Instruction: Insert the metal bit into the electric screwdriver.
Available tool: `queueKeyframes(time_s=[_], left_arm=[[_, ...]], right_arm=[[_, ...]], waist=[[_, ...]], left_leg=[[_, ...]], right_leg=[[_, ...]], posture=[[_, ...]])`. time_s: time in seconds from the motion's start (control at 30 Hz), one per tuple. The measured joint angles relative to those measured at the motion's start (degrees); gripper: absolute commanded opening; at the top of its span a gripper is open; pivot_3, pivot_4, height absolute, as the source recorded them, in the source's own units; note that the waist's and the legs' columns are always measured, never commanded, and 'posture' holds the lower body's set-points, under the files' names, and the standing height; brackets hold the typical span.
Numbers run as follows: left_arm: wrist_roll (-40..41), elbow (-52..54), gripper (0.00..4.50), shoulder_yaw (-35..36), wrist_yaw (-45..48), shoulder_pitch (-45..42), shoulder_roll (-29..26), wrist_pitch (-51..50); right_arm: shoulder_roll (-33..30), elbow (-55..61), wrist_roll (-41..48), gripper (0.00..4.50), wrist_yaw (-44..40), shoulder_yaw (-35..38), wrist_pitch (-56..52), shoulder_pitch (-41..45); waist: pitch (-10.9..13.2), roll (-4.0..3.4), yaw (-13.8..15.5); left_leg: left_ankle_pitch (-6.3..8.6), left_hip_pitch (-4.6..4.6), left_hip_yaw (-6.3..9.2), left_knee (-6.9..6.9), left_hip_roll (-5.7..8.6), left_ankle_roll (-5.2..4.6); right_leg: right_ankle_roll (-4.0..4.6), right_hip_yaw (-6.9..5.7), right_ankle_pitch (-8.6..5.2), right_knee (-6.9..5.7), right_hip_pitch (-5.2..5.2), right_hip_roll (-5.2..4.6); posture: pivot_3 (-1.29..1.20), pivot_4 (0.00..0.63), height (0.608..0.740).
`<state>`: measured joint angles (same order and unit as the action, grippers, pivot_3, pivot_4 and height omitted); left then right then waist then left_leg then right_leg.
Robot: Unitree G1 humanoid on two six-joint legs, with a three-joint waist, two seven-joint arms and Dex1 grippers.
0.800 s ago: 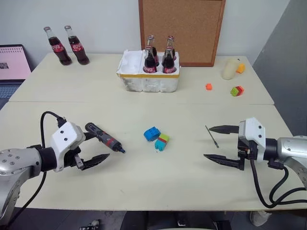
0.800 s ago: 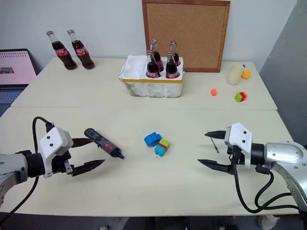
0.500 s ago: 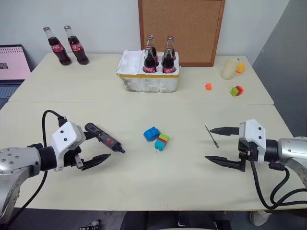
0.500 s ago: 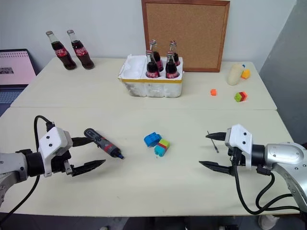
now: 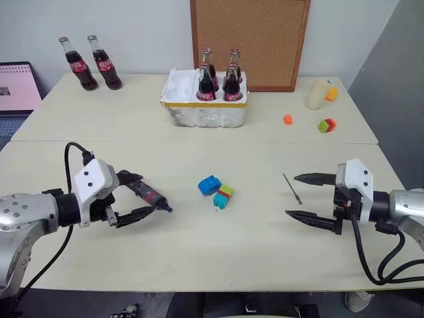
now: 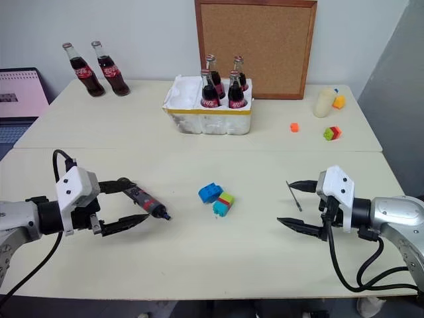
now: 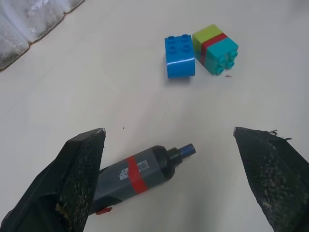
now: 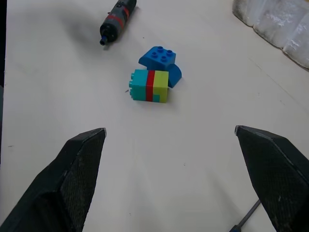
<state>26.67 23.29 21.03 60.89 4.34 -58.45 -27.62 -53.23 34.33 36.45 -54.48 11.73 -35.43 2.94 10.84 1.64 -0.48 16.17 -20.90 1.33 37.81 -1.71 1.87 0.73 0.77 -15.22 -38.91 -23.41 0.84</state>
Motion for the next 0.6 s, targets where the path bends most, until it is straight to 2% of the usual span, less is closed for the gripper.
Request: queueKeyframes(time_s=[0.23, 0.33, 0.43, 0.6], left_arm=[[-4.94, -3.38, 4.43, -0.34, 2.36, 0.66, -3.67, 4.49], [-6.46, -3.38, 4.43, -0.67, 3.18, 1.69, -3.96, 6.08], [-6.16, -1.18, 4.43, -1.80, 3.54, 2.05, -3.78, 5.65], [-5.22, 2.18, 4.43, -4.87, 3.35, 1.77, -2.65, 5.13]], right_arm=[[-0.23, 1.98, 0.81, 4.50, 1.37, -0.42, -1.93, 0.79], [1.09, 2.08, -0.06, 4.50, 2.92, -3.61, -1.94, 2.89], [3.79, 1.90, -5.83, 4.50, 6.59, -11.93, -1.68, 6.42], [13.33, -1.30, -13.12, 4.50, 12.30, -24.32, -1.75, 12.40]], waist=[[0.03, -0.02, -0.04], [0.03, -0.02, -0.11], [0.04, -0.01, -0.16], [0.06, -0.02, -0.79]], left_leg=[[0.00, 0.01, 0.00, -0.01, 0.00, 0.00], [0.00, 0.00, 0.00, -0.03, -0.02, 0.00], [0.00, -0.08, 0.01, -0.04, -0.03, 0.00], [0.00, -0.12, 0.02, -0.05, -0.03, 0.00]], right_leg=[[0.00, 0.05, 0.00, 0.01, -0.03, 0.00], [0.00, 0.07, 0.00, 0.01, -0.05, 0.00], [0.01, 0.05, -0.01, 0.01, -0.13, 0.00], [0.01, 0.07, -0.01, 0.00, -0.17, 0.01]], posture=[[0.00, 0.150, 0.740], [0.00, 0.150, 0.740], [0.00, 0.150, 0.740], [0.00, 0.150, 0.740]])
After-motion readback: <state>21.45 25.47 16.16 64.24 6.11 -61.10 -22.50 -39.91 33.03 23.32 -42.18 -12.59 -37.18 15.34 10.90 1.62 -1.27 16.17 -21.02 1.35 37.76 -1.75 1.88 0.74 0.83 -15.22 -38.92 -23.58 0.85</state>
